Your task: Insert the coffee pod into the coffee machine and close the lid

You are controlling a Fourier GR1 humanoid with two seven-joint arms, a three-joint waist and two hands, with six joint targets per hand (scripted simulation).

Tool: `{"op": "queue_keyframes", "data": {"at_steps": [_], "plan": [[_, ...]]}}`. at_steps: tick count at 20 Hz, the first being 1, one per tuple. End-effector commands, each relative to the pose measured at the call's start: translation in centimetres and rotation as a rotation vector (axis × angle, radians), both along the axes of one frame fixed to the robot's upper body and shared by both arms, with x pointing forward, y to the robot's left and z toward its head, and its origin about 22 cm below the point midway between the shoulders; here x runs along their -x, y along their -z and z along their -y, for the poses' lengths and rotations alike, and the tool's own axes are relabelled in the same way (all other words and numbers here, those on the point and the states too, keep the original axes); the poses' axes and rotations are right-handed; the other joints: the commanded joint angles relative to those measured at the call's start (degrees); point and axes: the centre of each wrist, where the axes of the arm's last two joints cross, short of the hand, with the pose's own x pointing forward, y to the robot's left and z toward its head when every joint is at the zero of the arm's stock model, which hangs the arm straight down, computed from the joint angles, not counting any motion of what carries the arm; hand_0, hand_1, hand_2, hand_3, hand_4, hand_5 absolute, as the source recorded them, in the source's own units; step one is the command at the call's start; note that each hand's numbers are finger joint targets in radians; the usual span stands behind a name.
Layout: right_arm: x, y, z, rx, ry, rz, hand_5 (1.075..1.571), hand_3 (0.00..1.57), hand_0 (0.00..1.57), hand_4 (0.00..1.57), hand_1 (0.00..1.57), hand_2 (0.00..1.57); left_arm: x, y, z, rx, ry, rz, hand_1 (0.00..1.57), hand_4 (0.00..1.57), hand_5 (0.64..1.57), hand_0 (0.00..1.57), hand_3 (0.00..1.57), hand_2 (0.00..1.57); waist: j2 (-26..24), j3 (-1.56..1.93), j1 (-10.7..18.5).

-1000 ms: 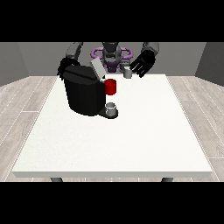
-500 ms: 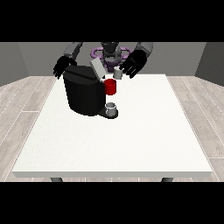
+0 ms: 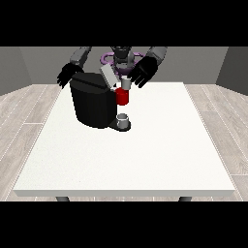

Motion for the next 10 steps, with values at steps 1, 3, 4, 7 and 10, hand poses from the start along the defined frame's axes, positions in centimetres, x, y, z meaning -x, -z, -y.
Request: {"op": "queue_keyframes", "data": {"at_steps": [1,3,4,7,10], "plan": [[1.1,1.4,-0.4,-0.010,0.038,-0.016,1.571,0.00,0.00,0.54,0.00,0.00,0.1,1.8,-0.6,0.003,0.038,-0.044,1.28,0.50,1.571,1.28,1.22,1.31,-0.6,0.00,1.1],[-0.2,-0.1,0.2,-0.016,0.010,0.003,1.571,0.00,0.00,0.52,0.00,0.00,-0.3,0.2,1.2,-0.014,0.019,-0.041,1.33,0.50,1.571,1.33,1.23,1.34,-0.2,0.01,0.8],[0.8,0.8,-0.6,-0.011,0.003,0.007,1.571,0.00,0.00,0.50,0.00,0.00,0.0,-0.1,-0.8,-0.019,-0.002,-0.012,1.32,0.51,1.571,1.32,1.23,1.33,1.7,0.00,-0.7],[0.7,0.7,0.2,-0.040,-0.009,-0.009,1.571,0.00,0.00,0.52,0.00,0.00,-0.2,-0.1,0.2,-0.009,0.013,-0.010,1.26,0.51,1.571,1.26,1.21,1.30,1.1,0.01,-0.8],[-0.2,-0.8,1.6,-0.030,0.002,-0.003,1.571,0.00,0.00,0.51,0.00,0.00,-0.3,2.9,2.8,-0.020,0.034,-0.015,1.18,0.50,1.571,1.18,1.18,1.25,0.7,0.00,-0.3]]}}
